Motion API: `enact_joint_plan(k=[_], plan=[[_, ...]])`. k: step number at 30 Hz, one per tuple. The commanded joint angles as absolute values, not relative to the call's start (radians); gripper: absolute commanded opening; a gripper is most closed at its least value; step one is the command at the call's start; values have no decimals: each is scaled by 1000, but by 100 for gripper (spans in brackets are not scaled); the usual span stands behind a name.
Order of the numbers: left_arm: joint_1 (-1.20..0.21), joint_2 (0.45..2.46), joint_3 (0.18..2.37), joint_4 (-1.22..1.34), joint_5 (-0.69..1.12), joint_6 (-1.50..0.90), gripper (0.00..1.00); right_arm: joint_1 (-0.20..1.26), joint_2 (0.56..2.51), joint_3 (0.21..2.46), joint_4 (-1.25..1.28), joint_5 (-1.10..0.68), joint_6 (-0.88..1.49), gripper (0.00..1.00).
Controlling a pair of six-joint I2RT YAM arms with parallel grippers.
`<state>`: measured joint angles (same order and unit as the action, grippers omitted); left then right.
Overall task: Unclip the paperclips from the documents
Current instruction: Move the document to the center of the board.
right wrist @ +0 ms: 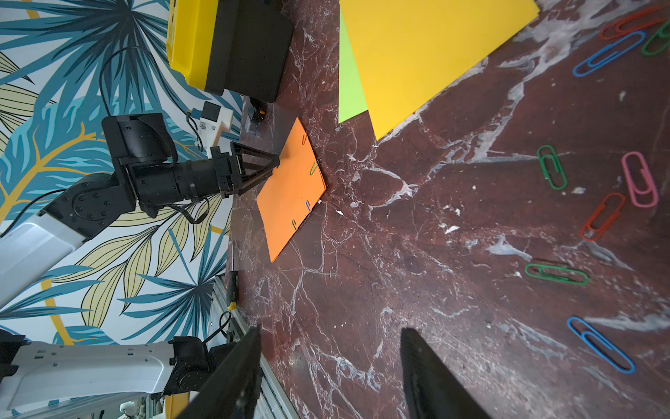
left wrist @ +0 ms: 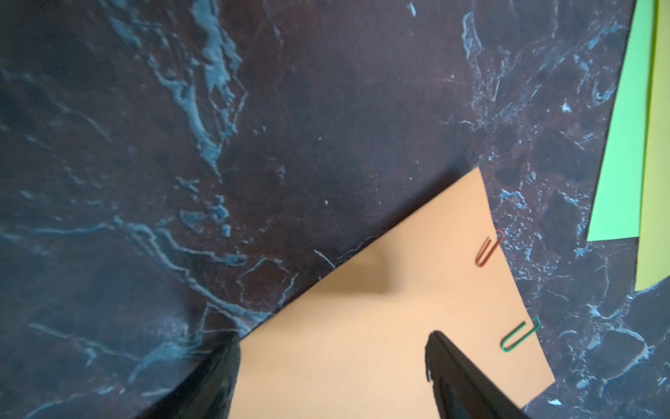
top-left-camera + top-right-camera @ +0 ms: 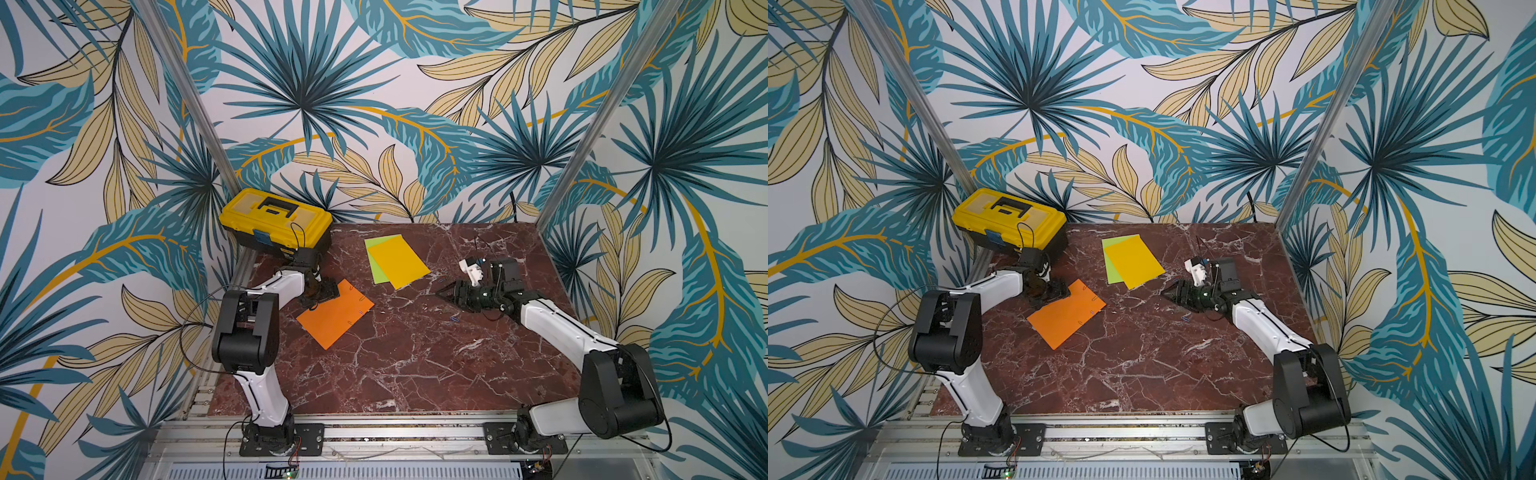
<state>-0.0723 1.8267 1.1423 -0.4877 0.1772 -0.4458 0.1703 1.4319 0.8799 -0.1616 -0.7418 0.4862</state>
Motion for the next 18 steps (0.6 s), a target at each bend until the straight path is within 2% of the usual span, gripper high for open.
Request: enact_joint_plan(k=[1,18], plan=[[-93,1809,1075,-491,232,-494,81,178,1428,882,-151,-755,477,62],[-361,1543,847,-523,226,-784,81,213,1453,855,-108,-739,494,62]])
